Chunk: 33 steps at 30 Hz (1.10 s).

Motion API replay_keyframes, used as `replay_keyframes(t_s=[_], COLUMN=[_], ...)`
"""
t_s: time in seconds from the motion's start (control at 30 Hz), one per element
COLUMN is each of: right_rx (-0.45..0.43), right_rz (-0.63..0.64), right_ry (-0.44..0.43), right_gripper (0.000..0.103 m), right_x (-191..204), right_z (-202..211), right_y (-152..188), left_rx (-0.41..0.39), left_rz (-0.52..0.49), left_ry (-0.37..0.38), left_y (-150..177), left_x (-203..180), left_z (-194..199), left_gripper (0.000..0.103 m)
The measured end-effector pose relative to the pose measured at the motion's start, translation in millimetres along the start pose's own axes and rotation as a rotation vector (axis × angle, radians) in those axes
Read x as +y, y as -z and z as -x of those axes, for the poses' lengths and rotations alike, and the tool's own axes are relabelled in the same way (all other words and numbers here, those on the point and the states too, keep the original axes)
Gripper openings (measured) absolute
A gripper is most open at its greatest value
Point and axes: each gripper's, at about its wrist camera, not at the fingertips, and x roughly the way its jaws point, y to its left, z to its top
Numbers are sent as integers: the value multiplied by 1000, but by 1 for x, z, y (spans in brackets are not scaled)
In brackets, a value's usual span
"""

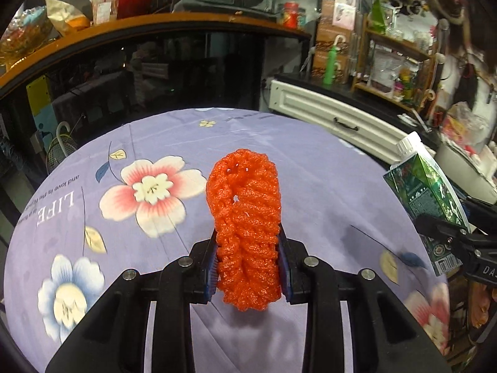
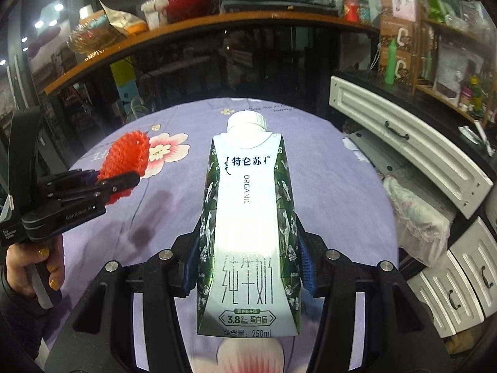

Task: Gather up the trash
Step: 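Carry the orange net and milk carton to the black bin with both tools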

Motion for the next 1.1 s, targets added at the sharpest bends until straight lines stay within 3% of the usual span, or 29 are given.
replay_keyframes(t_s=[0.53,1.1], right_rx=[-79,-87], right_rz=[-70,-193], right_ry=[41,138], right_gripper=[51,51], right_x=[-13,-67], right_z=[96,150], right_y=[91,164], left_rx=[-42,-47], left_rz=[-29,-141], left_ry=[113,250], left_y=[58,84], left_x=[-67,-156], left_z=[65,85], left_gripper=[31,32])
